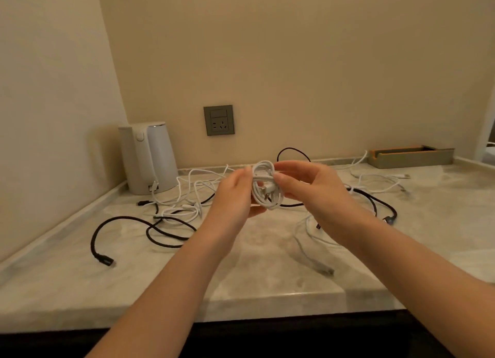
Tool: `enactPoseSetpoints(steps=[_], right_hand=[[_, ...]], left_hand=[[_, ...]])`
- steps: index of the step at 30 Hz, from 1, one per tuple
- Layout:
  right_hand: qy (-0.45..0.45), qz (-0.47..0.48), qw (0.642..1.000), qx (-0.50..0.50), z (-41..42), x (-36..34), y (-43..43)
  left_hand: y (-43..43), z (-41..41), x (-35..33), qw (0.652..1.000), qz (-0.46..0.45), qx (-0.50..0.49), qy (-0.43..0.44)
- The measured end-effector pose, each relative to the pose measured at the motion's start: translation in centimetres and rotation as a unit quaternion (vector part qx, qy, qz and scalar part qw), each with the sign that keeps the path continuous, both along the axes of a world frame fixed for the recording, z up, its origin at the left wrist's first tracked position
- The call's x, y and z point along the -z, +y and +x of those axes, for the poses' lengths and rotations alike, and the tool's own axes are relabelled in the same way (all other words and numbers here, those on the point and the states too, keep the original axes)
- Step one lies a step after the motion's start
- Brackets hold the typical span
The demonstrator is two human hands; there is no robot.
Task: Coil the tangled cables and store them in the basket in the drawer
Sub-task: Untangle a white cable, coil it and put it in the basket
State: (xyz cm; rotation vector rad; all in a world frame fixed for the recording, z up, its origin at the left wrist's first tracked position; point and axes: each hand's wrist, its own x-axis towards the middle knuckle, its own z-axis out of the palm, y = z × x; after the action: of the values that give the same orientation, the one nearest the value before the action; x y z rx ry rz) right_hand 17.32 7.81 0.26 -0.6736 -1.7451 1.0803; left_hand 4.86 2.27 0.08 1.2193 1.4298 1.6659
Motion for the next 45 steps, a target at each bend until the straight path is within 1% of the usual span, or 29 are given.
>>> enactPoseSetpoints(steps=[2,4,8,13,15,17,21,24,26,29,32,34,37,39,41,42,45], right_hand=[[0.016,-0.003,1.0,0.002,1.5,0.1,-1.6],[0.014,0.003,1.0,-0.01,3.1,0.2,-3.2],[-0.005,0.002,1.0,-0.002,6.4,1.0,-5.7],[-0.049,-0.007,0.999,0.014,11.2,3.9,-9.0],[-0.038,-0.019,0.999,0.027,12.7,5.3,-10.1],[-0.025,-0.04,0.998,0.049,14.6,7.2,-11.1],[-0.052,-0.041,0.992,0.103,17.7,11.6,-11.3],[-0.096,-0.038,0.984,0.145,20.6,15.0,-11.1],[-0.14,-0.037,0.978,0.147,22.3,16.9,-10.6],[-0.211,-0.072,0.965,0.136,24.9,19.7,-10.3],[-0.245,-0.108,0.954,0.132,27.3,22.9,-10.4],[-0.269,-0.117,0.946,0.141,28.7,25.3,-10.5],[-0.321,-0.12,0.926,0.156,30.2,28.7,-10.5],[-0.346,-0.123,0.916,0.163,30.9,30.9,-10.6],[-0.369,-0.124,0.907,0.161,31.7,33.0,-11.1],[-0.392,-0.121,0.898,0.16,32.0,33.9,-11.3],[-0.478,-0.123,0.854,0.165,33.4,36.8,-12.4]], left_hand=[[-1.9,0.5,0.0,0.998,0.025,0.039,0.037],[-3.7,1.0,0.1,0.995,0.033,0.072,0.067],[-6.1,2.6,0.8,0.988,0.001,0.126,0.09],[-8.0,6.6,4.0,0.982,-0.033,0.179,0.048],[-8.4,8.0,5.5,0.978,-0.051,0.2,0.032],[-8.7,10.0,7.5,0.973,-0.076,0.214,0.029],[-9.3,13.5,11.1,0.968,-0.123,0.216,0.03],[-9.3,16.4,14.4,0.959,-0.152,0.234,0.043],[-9.1,17.9,16.3,0.955,-0.176,0.236,0.031],[-9.0,20.5,19.7,0.944,-0.219,0.248,0.006],[-8.5,22.9,23.9,0.921,-0.277,0.272,-0.019],[-8.2,24.4,26.6,0.902,-0.317,0.288,-0.052],[-7.8,26.5,29.7,0.884,-0.37,0.279,-0.066],[-7.8,28.0,31.3,0.879,-0.399,0.258,-0.032],[-7.7,28.9,33.3,0.881,-0.389,0.257,0.083],[-7.9,28.9,34.0,0.875,-0.377,0.268,0.145],[-8.5,28.4,36.2,0.83,-0.383,0.315,0.254]])
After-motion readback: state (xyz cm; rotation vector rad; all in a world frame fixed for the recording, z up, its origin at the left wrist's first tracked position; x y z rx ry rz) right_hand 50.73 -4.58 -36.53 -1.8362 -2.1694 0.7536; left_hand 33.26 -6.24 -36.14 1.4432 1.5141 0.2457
